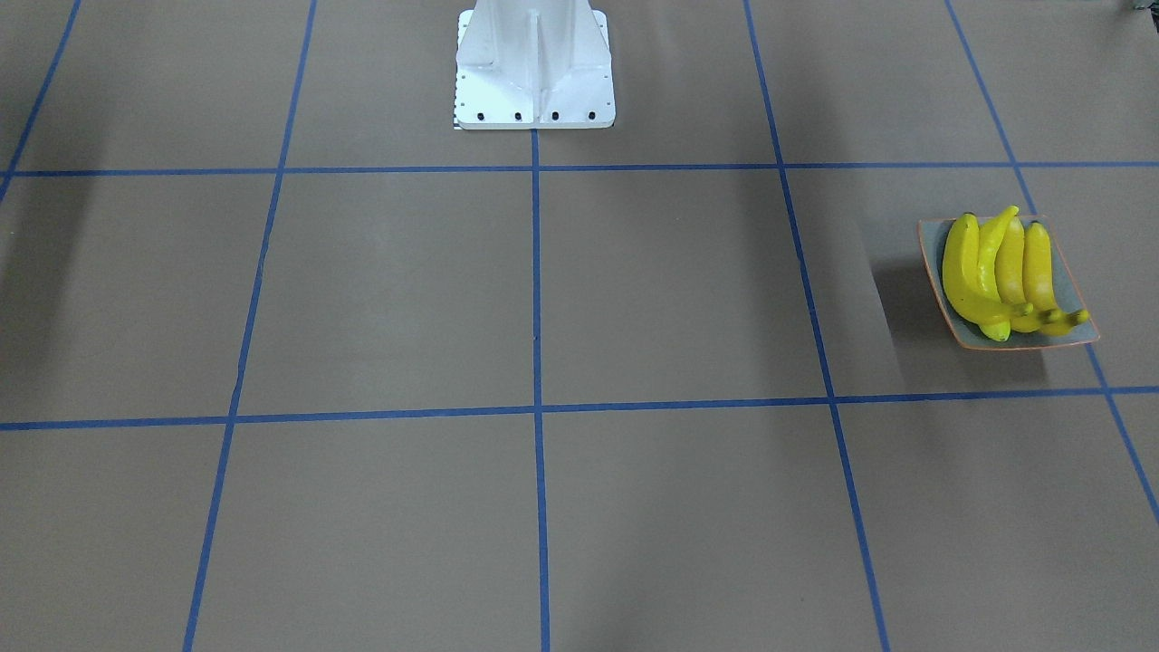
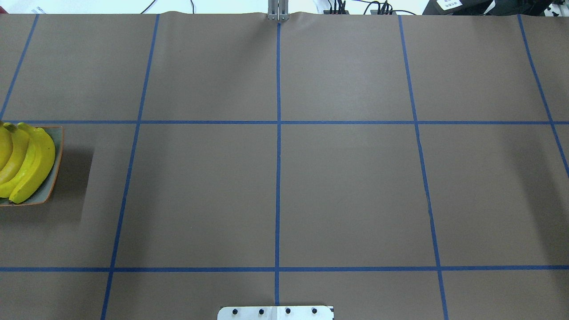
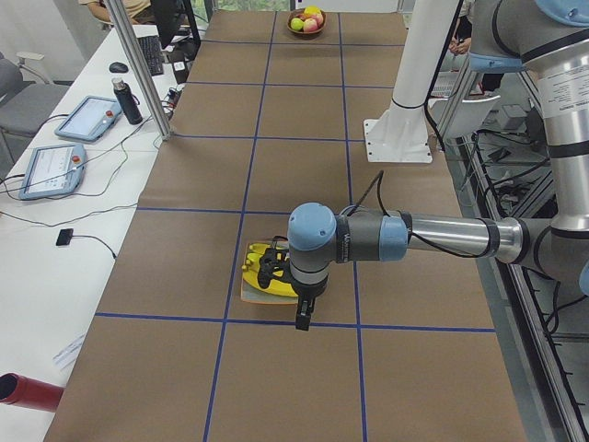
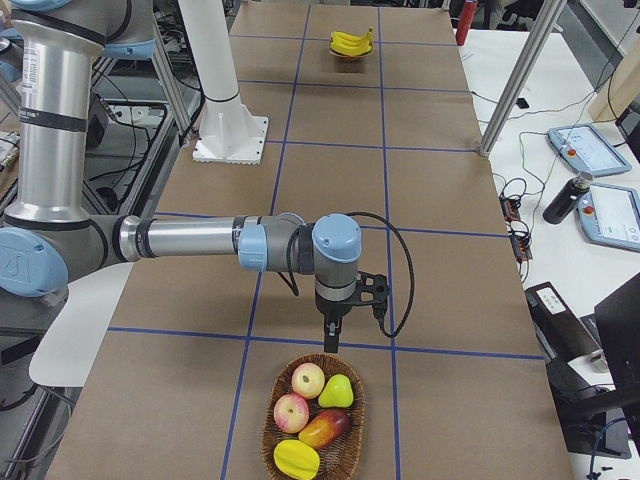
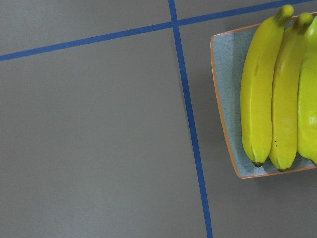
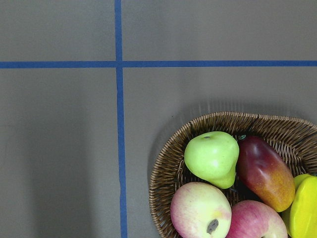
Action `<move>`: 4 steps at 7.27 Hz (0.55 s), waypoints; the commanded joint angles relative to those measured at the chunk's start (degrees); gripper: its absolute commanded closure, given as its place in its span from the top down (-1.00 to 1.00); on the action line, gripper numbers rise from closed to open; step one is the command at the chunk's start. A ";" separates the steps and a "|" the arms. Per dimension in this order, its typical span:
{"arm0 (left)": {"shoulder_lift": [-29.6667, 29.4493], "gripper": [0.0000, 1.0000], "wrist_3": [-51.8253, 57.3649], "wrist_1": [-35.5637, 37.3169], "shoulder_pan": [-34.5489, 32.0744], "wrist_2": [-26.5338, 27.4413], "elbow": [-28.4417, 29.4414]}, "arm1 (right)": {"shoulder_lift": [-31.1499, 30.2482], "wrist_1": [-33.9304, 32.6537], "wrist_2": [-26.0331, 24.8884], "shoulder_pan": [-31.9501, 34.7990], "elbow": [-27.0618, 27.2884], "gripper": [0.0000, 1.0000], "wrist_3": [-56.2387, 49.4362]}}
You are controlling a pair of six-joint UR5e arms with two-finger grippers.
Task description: Transfer all bananas from basket to plate
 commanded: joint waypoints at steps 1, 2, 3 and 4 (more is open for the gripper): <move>-0.14 1.00 0.00 -0.16 0.01 -0.07 -0.44 | 0.21 -0.11 0.15 0.00 0.02 1.00 -0.03; -0.58 1.00 0.00 -0.16 0.10 -0.07 -0.62 | -0.23 -0.11 0.33 0.00 0.28 1.00 -0.72; -0.67 1.00 0.00 -0.16 0.10 -0.07 -0.71 | -0.75 -0.28 0.33 0.00 0.19 1.00 -0.90; -0.67 1.00 0.00 -0.16 0.10 -0.15 -0.80 | -1.02 -0.20 -0.37 0.00 0.10 1.00 -0.91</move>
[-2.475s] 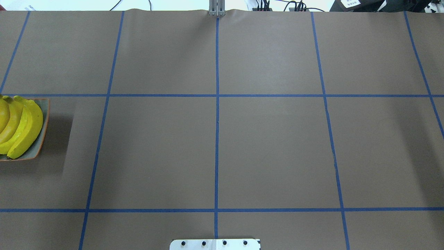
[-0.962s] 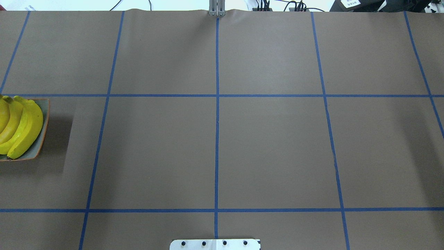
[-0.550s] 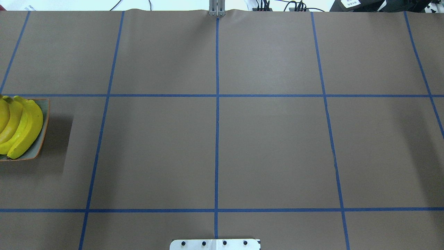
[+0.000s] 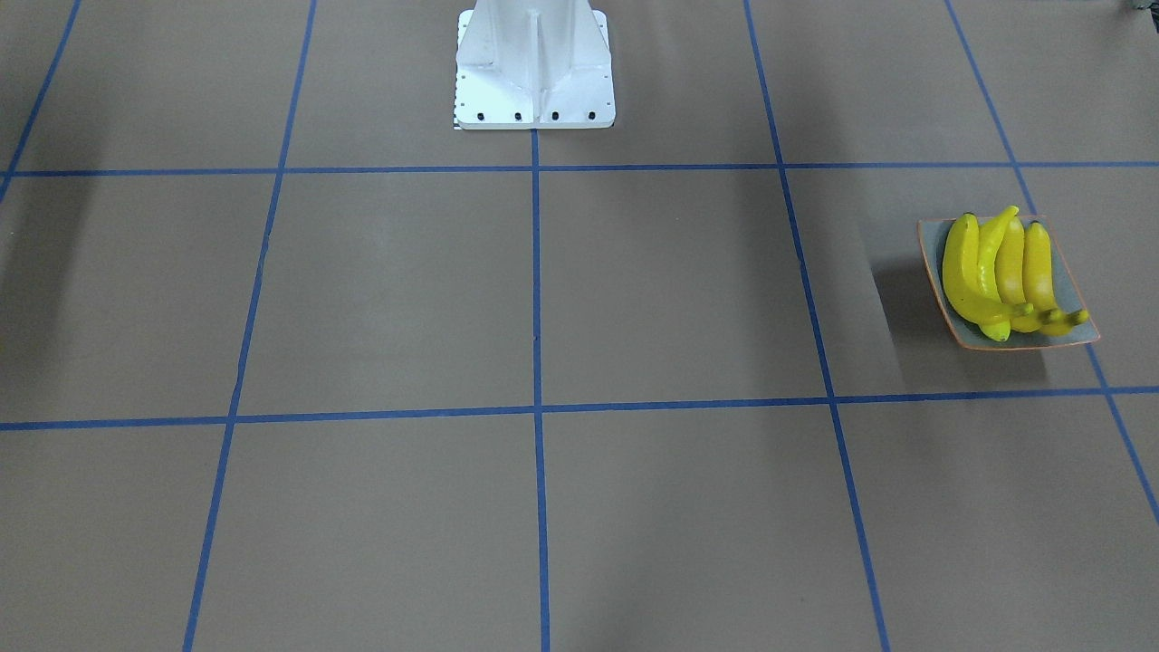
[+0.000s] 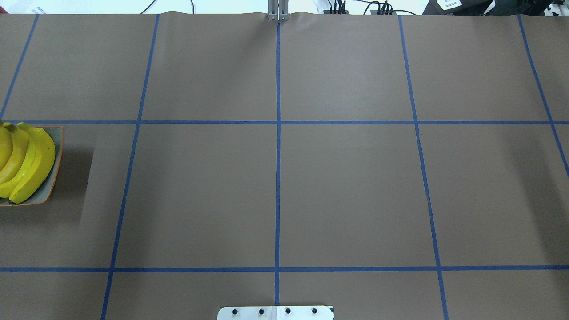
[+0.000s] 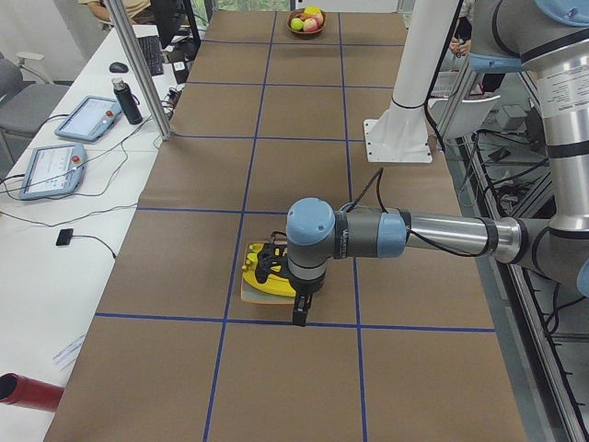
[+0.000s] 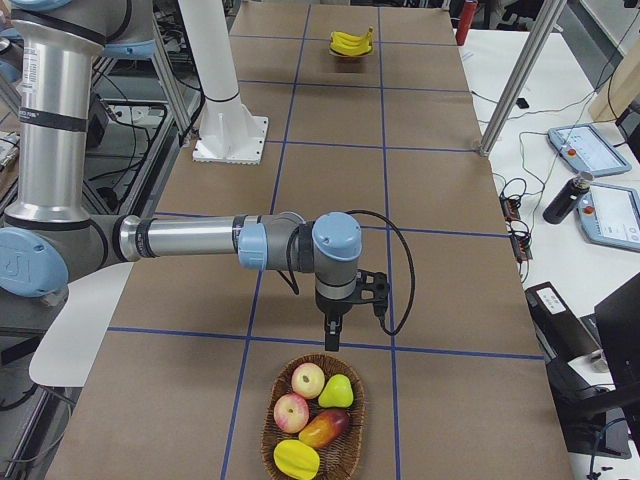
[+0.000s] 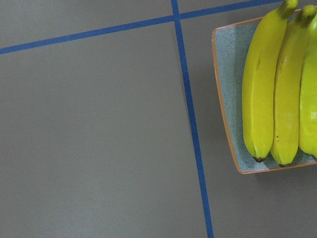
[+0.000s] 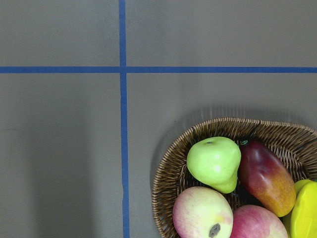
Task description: Transfer all bananas from basket to plate
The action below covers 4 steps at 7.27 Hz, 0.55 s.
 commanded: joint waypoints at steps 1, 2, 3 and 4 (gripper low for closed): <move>-0.18 1.00 0.00 -0.01 0.02 -0.15 -0.22 | -0.44 -0.26 -0.45 0.00 0.02 1.00 0.37; -0.09 1.00 0.00 -0.01 0.02 -0.16 -0.14 | -0.44 -0.52 0.25 0.00 -0.24 1.00 0.90; -0.09 1.00 0.00 -0.01 0.02 0.02 0.04 | -1.05 0.00 -0.53 0.09 0.10 1.00 0.21; -0.09 1.00 0.00 -0.01 0.02 0.02 0.04 | -1.84 -0.17 -1.40 0.09 -0.33 1.00 -0.23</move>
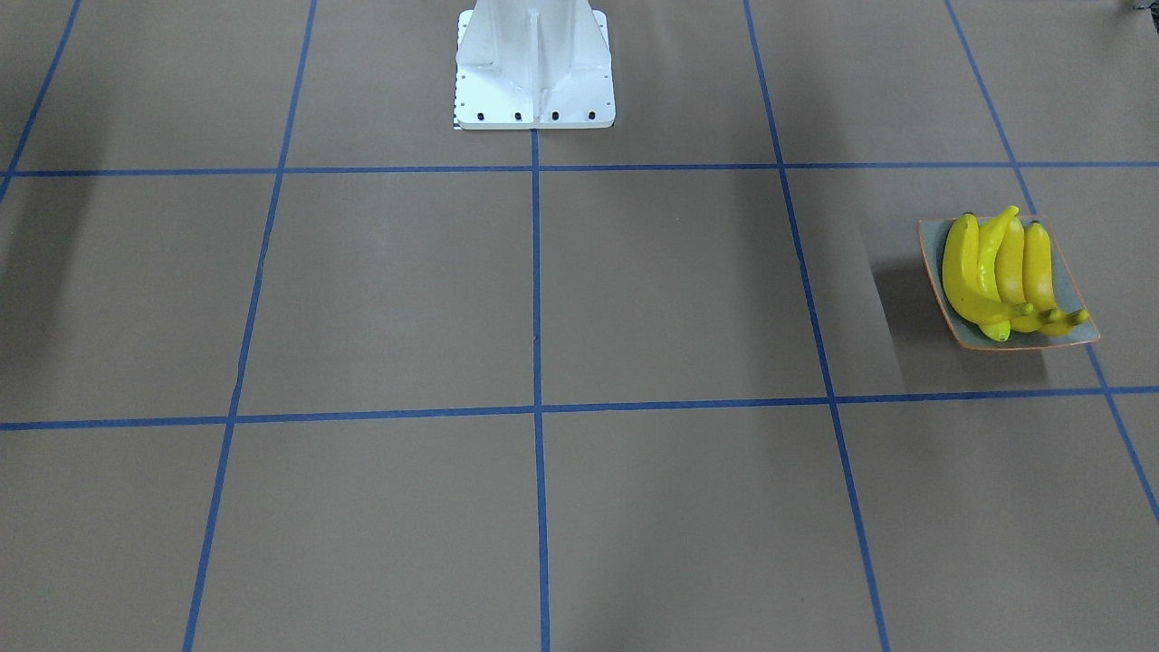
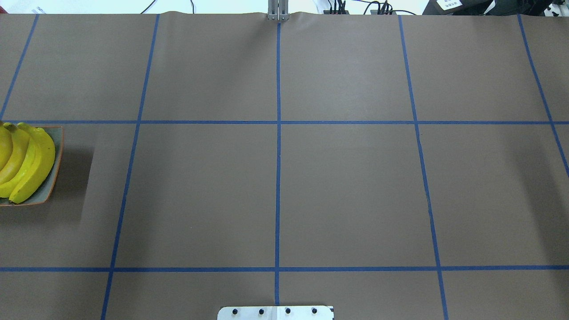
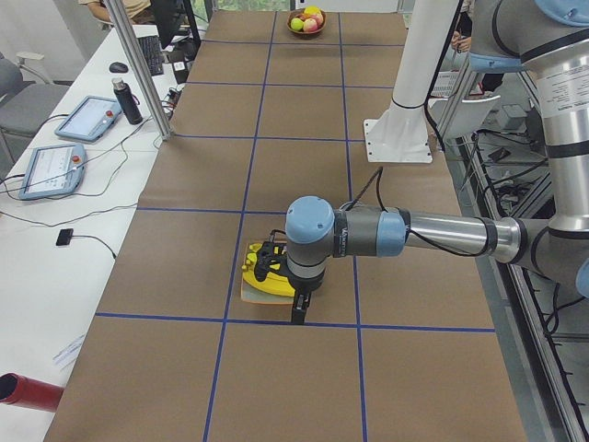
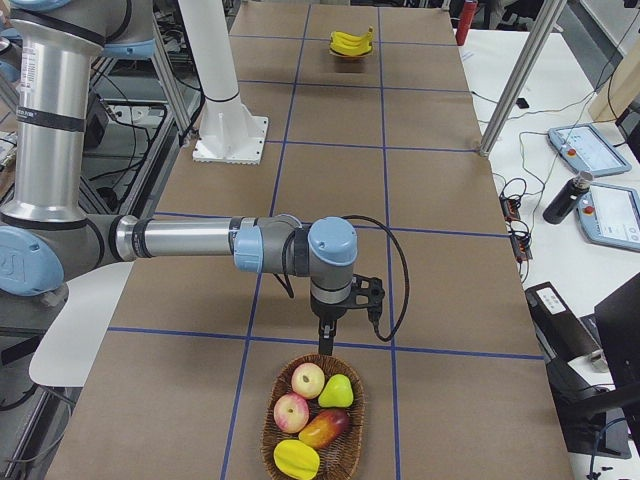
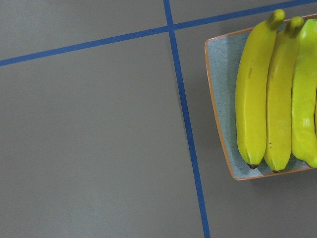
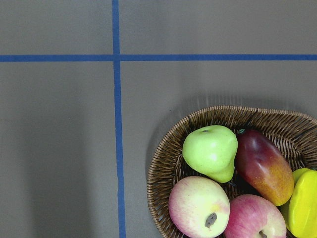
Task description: Transfer all bananas from basket to plate
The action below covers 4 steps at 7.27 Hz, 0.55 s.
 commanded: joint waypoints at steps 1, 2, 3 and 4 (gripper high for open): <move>0.19 1.00 0.00 0.00 0.00 -0.03 -0.02 | -1.77 0.35 -1.12 0.04 -0.07 1.00 -0.49; 0.10 1.00 0.00 0.00 0.09 0.06 -0.02 | -1.78 0.27 -1.03 0.04 1.24 1.00 -0.40; 0.10 1.00 0.00 0.00 0.09 -0.12 -0.02 | -1.78 0.36 -1.12 0.04 1.60 1.00 -0.40; 0.10 1.00 -0.09 0.00 0.09 -0.12 -0.02 | -1.69 0.27 -1.12 0.04 1.60 1.00 -0.05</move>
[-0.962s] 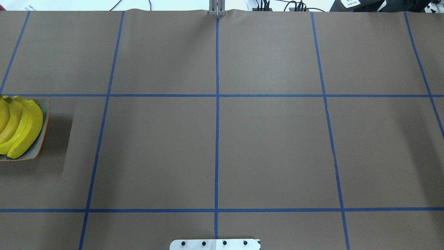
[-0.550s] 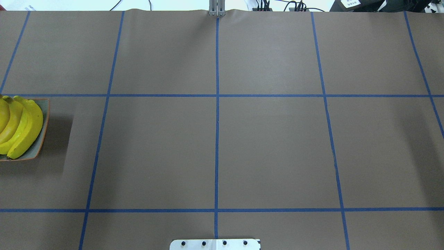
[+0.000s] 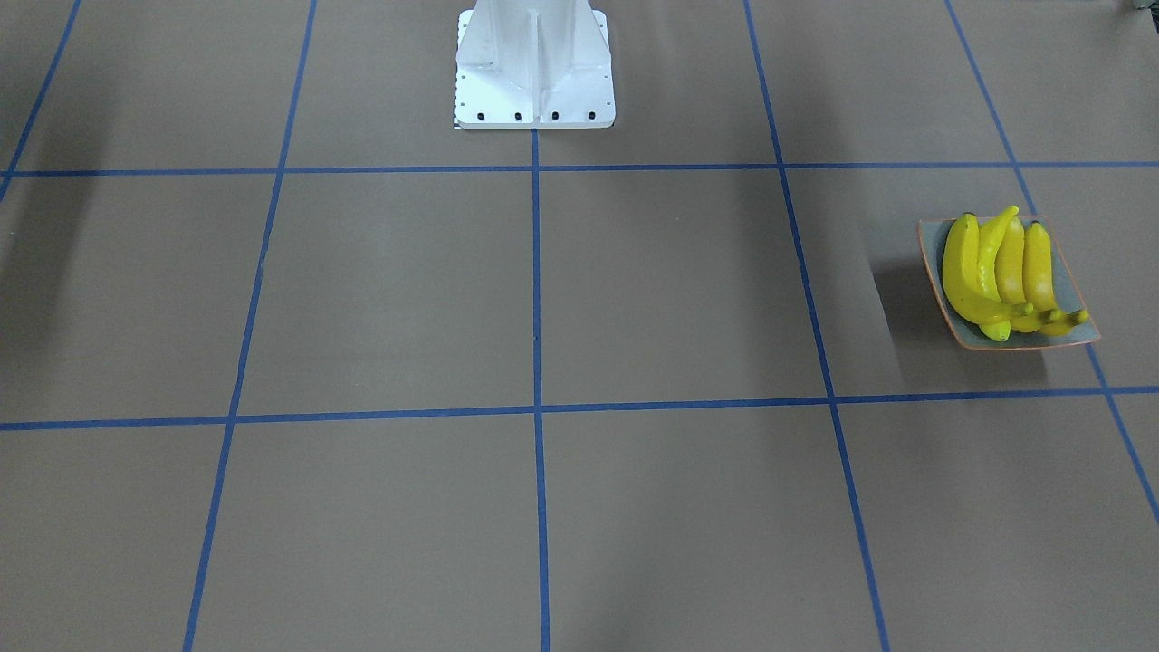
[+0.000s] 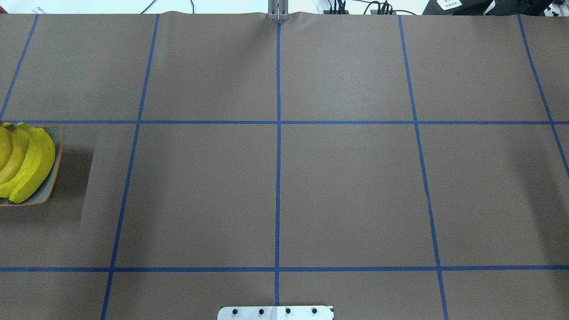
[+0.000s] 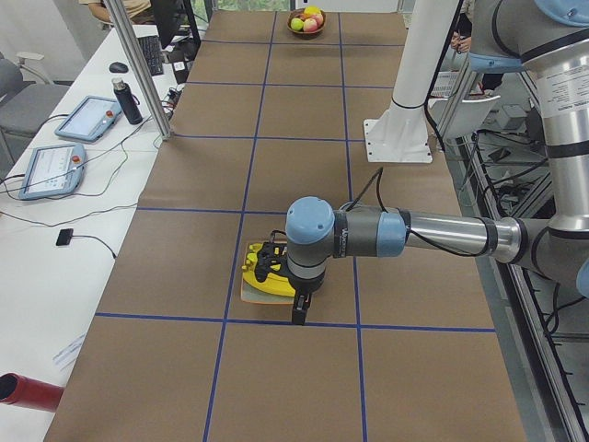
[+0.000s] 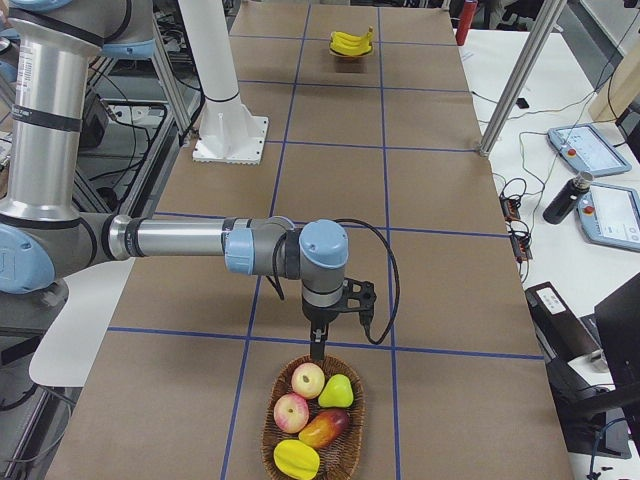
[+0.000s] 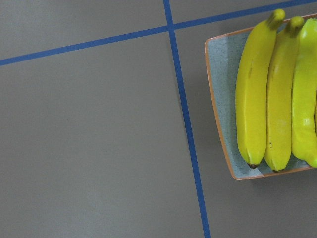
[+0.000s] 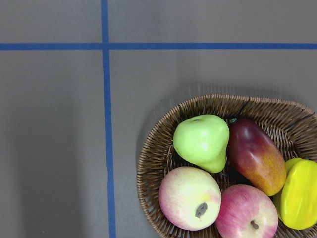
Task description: Transfer all bananas from basket to plate
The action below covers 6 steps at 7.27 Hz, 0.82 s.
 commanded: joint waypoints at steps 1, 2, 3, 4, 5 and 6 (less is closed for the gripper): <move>0.08 1.00 -0.07 0.00 0.02 0.03 0.08 | 0.35 -0.03 0.04 0.00 0.29 1.00 0.80; 0.08 1.00 0.02 0.00 0.02 0.03 0.08 | -0.08 -0.03 0.65 0.00 0.46 1.00 0.81; 0.08 1.00 -0.07 0.00 0.02 0.12 0.26 | -0.17 -0.03 0.57 0.00 0.73 1.00 0.89; 0.26 1.00 0.02 0.00 0.02 0.12 0.26 | -0.08 -0.03 0.56 0.00 0.64 1.00 0.89; 0.26 1.00 0.02 0.00 0.02 0.12 0.35 | -0.17 -0.03 0.56 0.00 0.73 1.00 0.89; 0.26 1.00 0.02 0.00 0.02 0.12 0.35 | -0.26 -0.03 0.56 0.00 0.64 1.00 0.89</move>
